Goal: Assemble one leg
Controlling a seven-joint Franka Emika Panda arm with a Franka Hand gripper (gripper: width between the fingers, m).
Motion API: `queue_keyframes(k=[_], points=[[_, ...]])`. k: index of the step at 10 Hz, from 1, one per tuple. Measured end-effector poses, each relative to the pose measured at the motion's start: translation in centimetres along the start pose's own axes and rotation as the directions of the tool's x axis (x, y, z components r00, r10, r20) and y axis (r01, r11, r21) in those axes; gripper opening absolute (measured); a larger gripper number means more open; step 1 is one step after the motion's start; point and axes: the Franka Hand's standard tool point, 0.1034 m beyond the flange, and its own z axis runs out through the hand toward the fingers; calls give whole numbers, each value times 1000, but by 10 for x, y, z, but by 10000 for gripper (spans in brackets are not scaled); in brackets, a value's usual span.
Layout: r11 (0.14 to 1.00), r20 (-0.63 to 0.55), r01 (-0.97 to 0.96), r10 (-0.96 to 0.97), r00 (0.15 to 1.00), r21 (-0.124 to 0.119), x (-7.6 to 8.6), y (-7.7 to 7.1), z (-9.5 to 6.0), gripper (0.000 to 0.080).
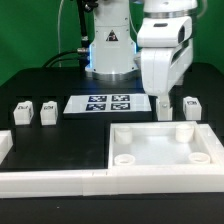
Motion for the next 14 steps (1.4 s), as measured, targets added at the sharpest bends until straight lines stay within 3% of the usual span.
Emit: queue_keyframes(k=[3,7,9,10,12,13,14], points=[[944,-11,-330,330,944,2,25,-16,-4,649],[718,-8,-696,696,718,35,30,-23,-3,649],[554,-1,-831,832,554,46,32,-55,10,649],[595,2,-803,804,595,44,25,-59,14,649],[598,22,-800,800,599,44,18,-56,15,649],[612,76,-790,786,613,38,10,-58,18,649],[604,218,-796,774,595,29,0,-61,19,649]])
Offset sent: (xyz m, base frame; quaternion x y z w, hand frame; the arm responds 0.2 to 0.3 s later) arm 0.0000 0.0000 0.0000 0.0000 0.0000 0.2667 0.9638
